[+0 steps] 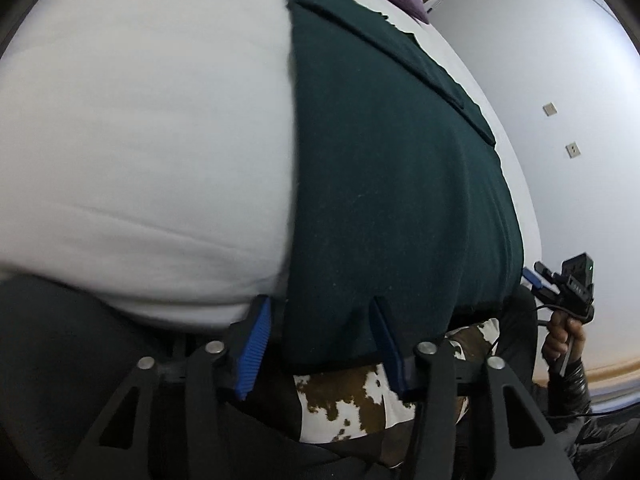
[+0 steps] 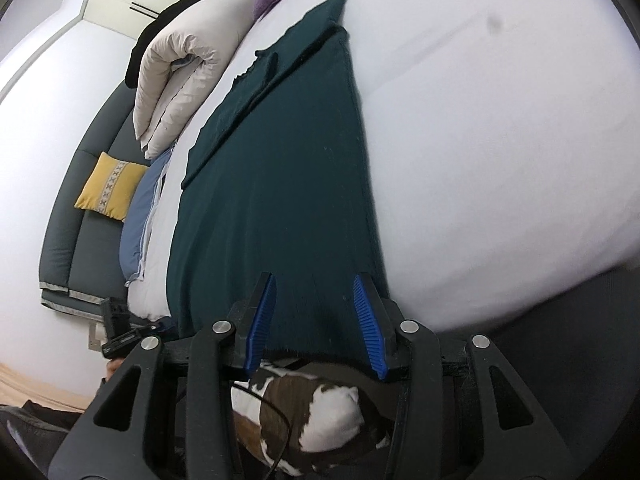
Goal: Fold small clothes
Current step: 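Grasp the sweater hem with both tools and lift it toward the collar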
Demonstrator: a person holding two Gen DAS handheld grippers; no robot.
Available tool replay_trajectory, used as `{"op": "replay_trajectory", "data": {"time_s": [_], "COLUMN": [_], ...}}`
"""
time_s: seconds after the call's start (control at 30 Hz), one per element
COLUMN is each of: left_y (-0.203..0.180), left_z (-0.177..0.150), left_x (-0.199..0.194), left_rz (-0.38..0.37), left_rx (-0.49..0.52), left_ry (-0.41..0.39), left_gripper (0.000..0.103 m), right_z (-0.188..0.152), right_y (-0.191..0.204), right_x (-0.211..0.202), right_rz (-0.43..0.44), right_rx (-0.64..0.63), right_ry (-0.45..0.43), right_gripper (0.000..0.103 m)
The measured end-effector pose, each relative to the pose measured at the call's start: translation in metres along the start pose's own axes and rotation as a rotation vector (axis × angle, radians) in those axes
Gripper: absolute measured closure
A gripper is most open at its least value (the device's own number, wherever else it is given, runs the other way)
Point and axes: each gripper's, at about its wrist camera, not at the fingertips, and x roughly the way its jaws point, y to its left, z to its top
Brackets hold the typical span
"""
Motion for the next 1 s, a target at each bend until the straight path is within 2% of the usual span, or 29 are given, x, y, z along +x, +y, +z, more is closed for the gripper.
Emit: {"op": "replay_trajectory", "data": {"time_s": [0.17, 0.3, 0.5, 0.6, 0.63, 0.7, 0.8, 1.0], "left_y": [-0.001, -0.005, -0.017, -0.016, -0.015, -0.013, -0.012, -0.007], "left_z": [0.005, 0.004, 0.007, 0.006, 0.006, 0.005, 0.005, 0.003], "left_x": [0.001, 0.004, 0.016, 0.017, 0.017, 0.015, 0.015, 0.010], "left_rz": [-0.035, -0.029, -0.026, -0.031, -0.030, -0.030, -0.034, -0.045], "left_rx": [-0.013, -0.008, 0.001, -0.005, -0.004, -0.001, -0.005, -0.008], "left_ry": [-0.001, 0.018, 0.034, 0.039, 0.039, 0.039, 0.040, 0.040], "left_gripper": [0.051, 0.066, 0.067, 0.076, 0.077, 0.077, 0.083, 0.093], "right_z": [-0.003, -0.004, -0.001, 0.002, 0.002, 0.003, 0.004, 0.007], "right_y": [-0.005, -0.009, -0.021, -0.021, -0.019, -0.016, -0.013, -0.011], "right_x": [-0.001, -0.004, -0.011, -0.007, -0.004, 0.005, 0.017, 0.023], "right_rz": [0.005, -0.015, -0.080, -0.088, -0.094, -0.123, -0.181, -0.176], "right_rx": [0.010, 0.022, 0.070, 0.072, 0.071, 0.061, 0.053, 0.039], "right_ry": [0.033, 0.053, 0.083, 0.101, 0.113, 0.165, 0.231, 0.251], "right_gripper": [0.063, 0.063, 0.063, 0.064, 0.064, 0.064, 0.062, 0.063]}}
